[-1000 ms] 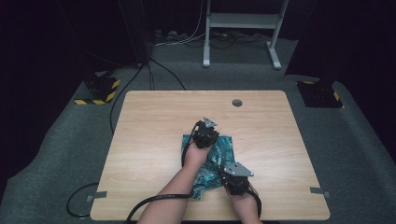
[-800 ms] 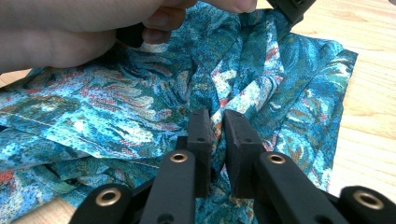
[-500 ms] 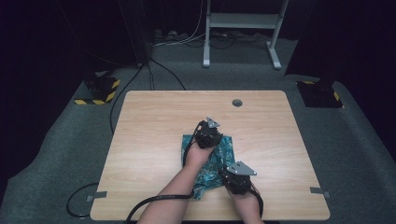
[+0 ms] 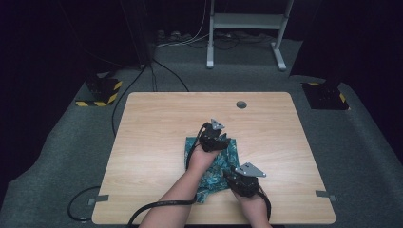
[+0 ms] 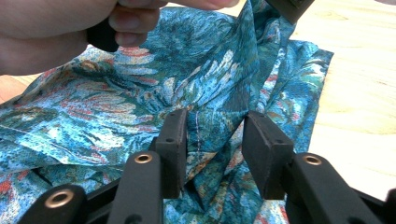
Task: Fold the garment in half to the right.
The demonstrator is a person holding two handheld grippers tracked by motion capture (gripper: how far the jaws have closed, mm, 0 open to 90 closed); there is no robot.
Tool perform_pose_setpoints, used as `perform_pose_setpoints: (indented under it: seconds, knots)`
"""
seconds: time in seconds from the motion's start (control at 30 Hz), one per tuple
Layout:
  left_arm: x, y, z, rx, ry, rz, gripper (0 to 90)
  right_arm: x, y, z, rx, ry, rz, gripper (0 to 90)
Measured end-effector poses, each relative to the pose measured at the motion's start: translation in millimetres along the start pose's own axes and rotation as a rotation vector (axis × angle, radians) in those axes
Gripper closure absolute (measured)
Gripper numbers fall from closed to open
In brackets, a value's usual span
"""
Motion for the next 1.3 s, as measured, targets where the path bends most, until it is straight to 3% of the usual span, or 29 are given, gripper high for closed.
perform_pose_setpoints:
  seconds: [0.43,0.73,1.3]
  knots:
    - [1.2,7.9,-1.9,0.014,0.012,-0.008,24.8,-2.0,3.8,-7.6,-0.004,-0.016,-0.014,47.7]
    - [7.9,18.6,7.3,0.021,0.027,-0.025,19.7,-5.8,4.5,-11.8,-0.008,-0.015,-0.02,41.6]
    - [50.5,40.1,49.6,-0.007,0.086,-0.036,22.6,-23.0,4.4,-17.6,0.002,0.021,-0.033,40.7]
Point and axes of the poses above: each handheld gripper's, and its own axes: y roughly backward along the jaws, x roughly out of its underside, z roughly to its left, the point moved 10 cm from there along -y, roughly forward along the jaws, and after that the axes turned 15 degrees about z, right-handed, at the moved point
